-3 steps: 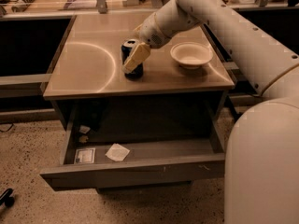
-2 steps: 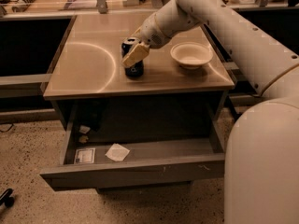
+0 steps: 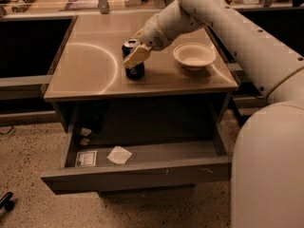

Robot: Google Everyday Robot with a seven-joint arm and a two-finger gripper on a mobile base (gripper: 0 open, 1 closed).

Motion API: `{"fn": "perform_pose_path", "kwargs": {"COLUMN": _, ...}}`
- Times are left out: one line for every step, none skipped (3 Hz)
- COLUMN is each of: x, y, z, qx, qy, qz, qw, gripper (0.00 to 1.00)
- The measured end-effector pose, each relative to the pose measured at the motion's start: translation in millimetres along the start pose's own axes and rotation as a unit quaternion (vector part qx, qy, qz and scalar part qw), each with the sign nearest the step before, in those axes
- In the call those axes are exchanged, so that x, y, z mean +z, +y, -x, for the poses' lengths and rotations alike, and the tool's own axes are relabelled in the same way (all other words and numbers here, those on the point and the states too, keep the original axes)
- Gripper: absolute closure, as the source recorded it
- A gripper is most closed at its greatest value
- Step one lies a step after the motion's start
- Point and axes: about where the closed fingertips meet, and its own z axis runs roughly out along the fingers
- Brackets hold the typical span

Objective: Place pepsi can into top drawer

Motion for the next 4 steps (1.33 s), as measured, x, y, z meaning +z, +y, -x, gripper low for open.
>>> {"fn": "perform_pose_path", "kwargs": {"x": -6.2, "y": 19.6, "z": 2.4, "qx": -0.019, "qy": -0.015, "qz": 0.005, "qw": 0.9997, "gripper": 1.0}}
{"fn": "perform_pose_path", "kwargs": {"x": -13.9, "y": 52.3, "z": 6.1, "qx": -0.037, "qy": -0.024, "qz": 0.019, "qw": 0.9988, "gripper": 1.0}}
{"fn": "perform_pose_path", "kwargs": {"x": -27.5, "y": 89.9, "z": 14.4, "qx": -0.054, "qy": -0.032, "qz": 0.03, "qw": 0.9976, "gripper": 1.0}}
{"fn": "perform_pose_path", "kwargs": {"x": -50.0, "y": 158.1, "z": 22.2, "qx": -0.054, "qy": -0.03, "qz": 0.054, "qw": 0.9967, "gripper": 1.0}}
